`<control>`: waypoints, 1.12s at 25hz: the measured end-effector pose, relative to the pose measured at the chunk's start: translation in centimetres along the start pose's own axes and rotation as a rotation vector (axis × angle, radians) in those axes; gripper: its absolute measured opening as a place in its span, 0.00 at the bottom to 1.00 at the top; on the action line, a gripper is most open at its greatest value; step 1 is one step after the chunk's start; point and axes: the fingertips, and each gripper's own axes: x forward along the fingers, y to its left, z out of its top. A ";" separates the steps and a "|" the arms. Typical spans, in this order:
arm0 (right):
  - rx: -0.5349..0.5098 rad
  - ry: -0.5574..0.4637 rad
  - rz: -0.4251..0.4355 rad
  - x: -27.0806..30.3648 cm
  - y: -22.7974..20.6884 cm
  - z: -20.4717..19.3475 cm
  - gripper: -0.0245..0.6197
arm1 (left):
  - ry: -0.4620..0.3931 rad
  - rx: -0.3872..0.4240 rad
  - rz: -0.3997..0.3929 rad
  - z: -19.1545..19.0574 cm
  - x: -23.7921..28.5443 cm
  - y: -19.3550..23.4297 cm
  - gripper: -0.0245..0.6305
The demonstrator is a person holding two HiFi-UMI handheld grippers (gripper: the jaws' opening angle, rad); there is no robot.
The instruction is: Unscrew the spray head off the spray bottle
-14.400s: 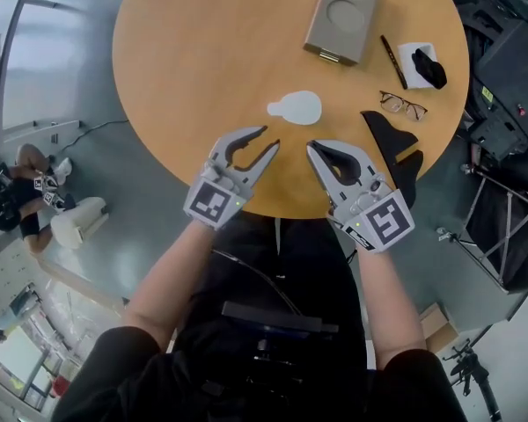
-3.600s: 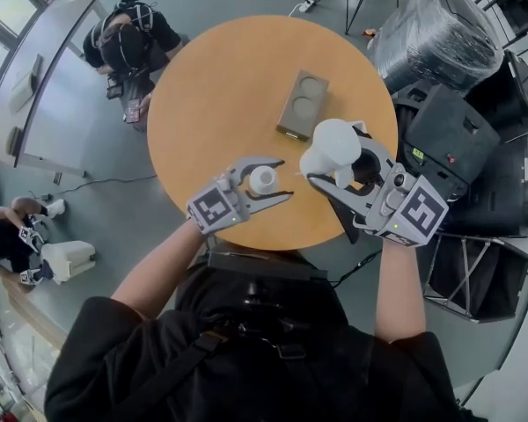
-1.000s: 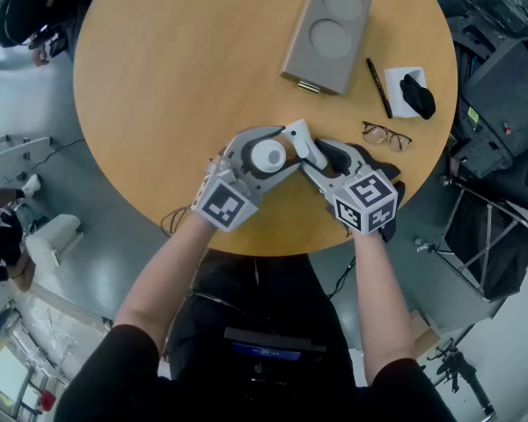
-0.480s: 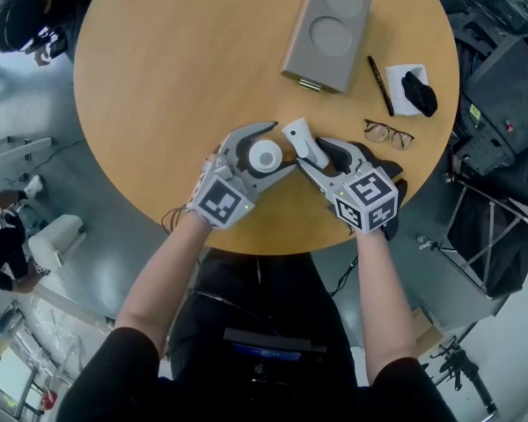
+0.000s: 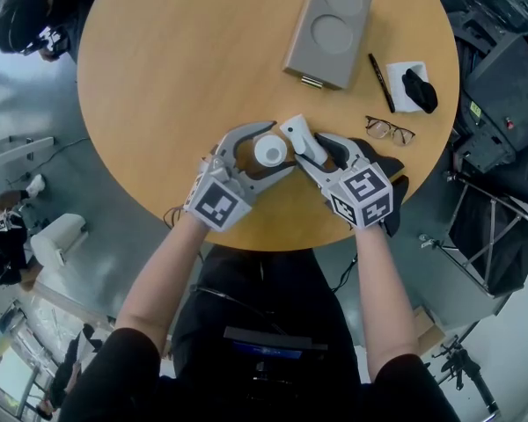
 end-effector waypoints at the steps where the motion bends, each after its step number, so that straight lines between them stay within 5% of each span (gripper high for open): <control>1: -0.003 0.006 0.000 0.0 0.2 0.0 0.42 | -0.002 0.001 0.003 0.3 -0.3 0.0 0.59; 4: -0.008 0.015 0.000 -0.3 0.9 0.2 0.51 | -0.011 0.008 0.005 1.3 -1.3 -0.2 0.59; 14: -0.028 -0.009 -0.020 -5.7 3.5 3.3 0.52 | 0.015 0.015 0.036 6.4 -5.1 -1.3 0.59; 28: -0.182 -0.323 0.126 -21.4 16.1 16.1 0.52 | -0.002 0.004 0.031 24.3 -13.4 -7.1 0.57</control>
